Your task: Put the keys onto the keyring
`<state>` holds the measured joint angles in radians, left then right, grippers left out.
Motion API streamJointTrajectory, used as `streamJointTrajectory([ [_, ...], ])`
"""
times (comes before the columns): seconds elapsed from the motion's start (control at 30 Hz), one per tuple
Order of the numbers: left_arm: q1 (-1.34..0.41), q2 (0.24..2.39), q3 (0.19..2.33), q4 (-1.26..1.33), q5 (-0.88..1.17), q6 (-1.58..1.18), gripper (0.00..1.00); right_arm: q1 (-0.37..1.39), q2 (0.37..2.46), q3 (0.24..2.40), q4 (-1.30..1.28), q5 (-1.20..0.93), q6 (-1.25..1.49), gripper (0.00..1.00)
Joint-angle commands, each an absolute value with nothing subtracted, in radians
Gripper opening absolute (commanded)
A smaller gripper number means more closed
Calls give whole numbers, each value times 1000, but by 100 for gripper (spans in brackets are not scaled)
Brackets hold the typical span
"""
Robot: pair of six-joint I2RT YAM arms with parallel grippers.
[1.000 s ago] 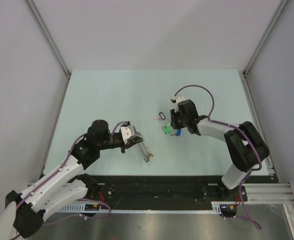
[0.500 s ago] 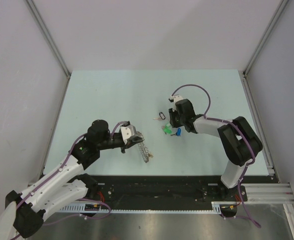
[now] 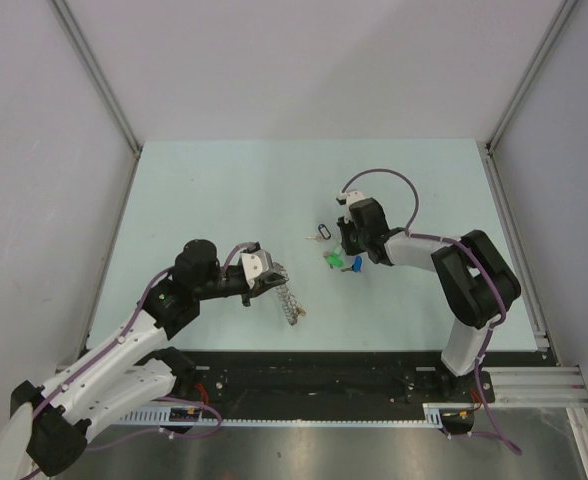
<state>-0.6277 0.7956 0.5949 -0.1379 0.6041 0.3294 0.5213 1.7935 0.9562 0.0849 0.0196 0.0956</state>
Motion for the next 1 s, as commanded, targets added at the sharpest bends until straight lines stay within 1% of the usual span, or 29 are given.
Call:
streamJointTrajectory([
  [0.0, -623, 779, 644, -107, 609, 318, 0, 518, 1813, 991, 101, 37, 83, 15],
  [0.17, -624, 778, 644, -104, 607, 318, 0, 518, 1807, 991, 86, 34, 78, 8],
  [0.3, -624, 776, 643, -106, 609, 318, 0, 518, 1787, 991, 66, 35, 71, 0],
  [0.47, -623, 773, 641, -104, 618, 321, 0, 525, 1709, 992, 28, 28, 38, 0],
  [0.6, -624, 772, 641, -101, 626, 321, 0, 538, 1600, 989, -36, 11, 3, 0],
  [0.73, -623, 769, 647, -97, 640, 321, 0, 557, 1444, 982, -81, -73, -87, 0],
  [0.83, -623, 765, 652, -86, 679, 325, 0, 561, 1365, 974, -107, -153, -151, 0],
  [0.97, -623, 784, 689, -77, 722, 325, 0, 565, 1202, 939, -124, -341, -221, 0],
])
